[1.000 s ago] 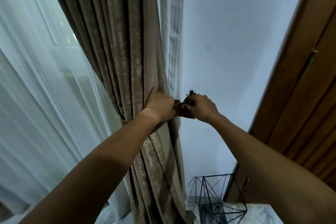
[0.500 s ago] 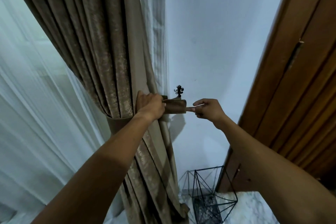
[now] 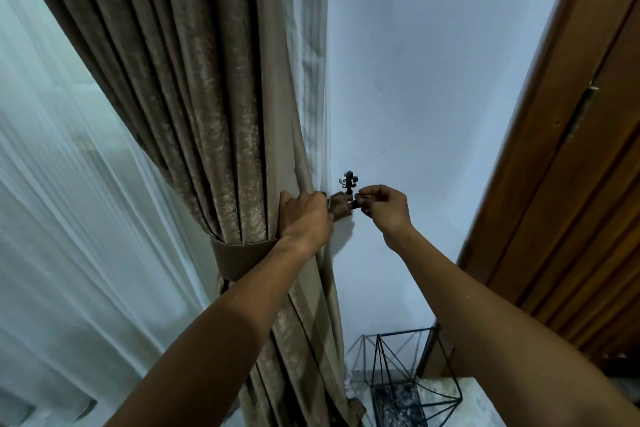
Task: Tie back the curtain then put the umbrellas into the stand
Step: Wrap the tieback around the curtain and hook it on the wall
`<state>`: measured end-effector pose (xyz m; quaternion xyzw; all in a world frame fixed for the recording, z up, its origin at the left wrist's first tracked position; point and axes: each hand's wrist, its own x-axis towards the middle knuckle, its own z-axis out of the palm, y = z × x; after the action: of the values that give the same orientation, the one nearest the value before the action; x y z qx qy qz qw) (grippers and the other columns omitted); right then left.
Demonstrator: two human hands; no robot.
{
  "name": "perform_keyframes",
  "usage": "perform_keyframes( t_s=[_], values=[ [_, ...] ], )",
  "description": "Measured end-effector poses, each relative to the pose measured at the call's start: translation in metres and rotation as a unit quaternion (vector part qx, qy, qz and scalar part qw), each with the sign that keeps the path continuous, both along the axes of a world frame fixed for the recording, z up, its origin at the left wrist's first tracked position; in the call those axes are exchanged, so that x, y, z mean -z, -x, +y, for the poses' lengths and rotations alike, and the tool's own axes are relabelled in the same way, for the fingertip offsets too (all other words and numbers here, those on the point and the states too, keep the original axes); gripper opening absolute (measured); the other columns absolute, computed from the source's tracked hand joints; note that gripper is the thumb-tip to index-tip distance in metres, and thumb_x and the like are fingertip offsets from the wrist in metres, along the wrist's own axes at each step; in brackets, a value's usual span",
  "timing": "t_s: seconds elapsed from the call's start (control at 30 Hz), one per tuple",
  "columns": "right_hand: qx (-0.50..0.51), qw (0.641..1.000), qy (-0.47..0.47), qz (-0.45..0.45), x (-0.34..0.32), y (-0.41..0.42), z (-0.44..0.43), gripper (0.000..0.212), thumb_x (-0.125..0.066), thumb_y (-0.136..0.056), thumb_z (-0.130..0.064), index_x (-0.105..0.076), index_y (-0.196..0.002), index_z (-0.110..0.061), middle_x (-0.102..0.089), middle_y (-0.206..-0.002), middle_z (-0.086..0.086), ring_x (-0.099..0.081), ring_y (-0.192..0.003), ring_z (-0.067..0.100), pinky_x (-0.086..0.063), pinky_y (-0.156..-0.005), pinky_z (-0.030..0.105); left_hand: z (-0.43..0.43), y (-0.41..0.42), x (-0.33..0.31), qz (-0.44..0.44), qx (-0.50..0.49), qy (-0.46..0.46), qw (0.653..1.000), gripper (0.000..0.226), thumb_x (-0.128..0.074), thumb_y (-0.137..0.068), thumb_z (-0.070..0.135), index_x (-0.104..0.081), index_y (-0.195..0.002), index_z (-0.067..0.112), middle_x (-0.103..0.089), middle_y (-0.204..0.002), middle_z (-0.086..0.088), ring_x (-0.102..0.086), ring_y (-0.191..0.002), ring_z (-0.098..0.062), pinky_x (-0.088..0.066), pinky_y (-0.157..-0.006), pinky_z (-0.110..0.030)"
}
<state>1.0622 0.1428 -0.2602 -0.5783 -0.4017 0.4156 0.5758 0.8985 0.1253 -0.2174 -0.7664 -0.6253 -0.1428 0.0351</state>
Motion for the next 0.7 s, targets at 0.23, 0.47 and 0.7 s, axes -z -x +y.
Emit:
perform_keyframes(
  t_s=[0.23,0.47,0.7],
  values=[
    [0.038,0.999,-0.016,-0.005,-0.003,0.005,0.005,0.032,-0.082,-0.076,0.000,-0.058,-0.087,-0.019,-0.064,-0.087,0.009,-0.069,-0.079,0.026,-0.060,-0.089,0.041,-0.008,0.015,0.008,0.006,0.082,-0.062,0.995,0.039,-0.054,-0.097,0.018,-0.057,-0.132,0.035,-0.073,-0.097,-0.010,-0.063,-0.091,-0.036,-0.038,-0.087,-0.036],
    [0.035,0.998,-0.020,0.054,0.000,0.009,0.007,0.024,-0.080,-0.077,0.005,-0.064,-0.083,-0.011,-0.070,-0.084,0.014,-0.075,-0.095,0.038,-0.060,-0.093,0.046,-0.007,0.022,0.014,0.006,0.094,-0.075,0.993,0.027,-0.054,-0.097,0.020,-0.059,-0.117,0.037,-0.073,-0.086,-0.010,-0.061,-0.086,-0.036,-0.044,-0.080,-0.038],
    [0.034,0.998,-0.019,0.048,0.003,0.004,0.012,0.019,-0.076,-0.081,0.007,-0.076,-0.089,-0.010,-0.077,-0.091,0.011,-0.075,-0.096,0.031,-0.060,-0.095,0.044,0.000,0.022,0.009,0.057,0.070,-0.072,0.993,0.020,-0.052,-0.099,0.026,-0.071,-0.102,0.024,-0.074,-0.092,-0.009,-0.066,-0.088,-0.033,-0.039,-0.083,-0.036]
  ],
)
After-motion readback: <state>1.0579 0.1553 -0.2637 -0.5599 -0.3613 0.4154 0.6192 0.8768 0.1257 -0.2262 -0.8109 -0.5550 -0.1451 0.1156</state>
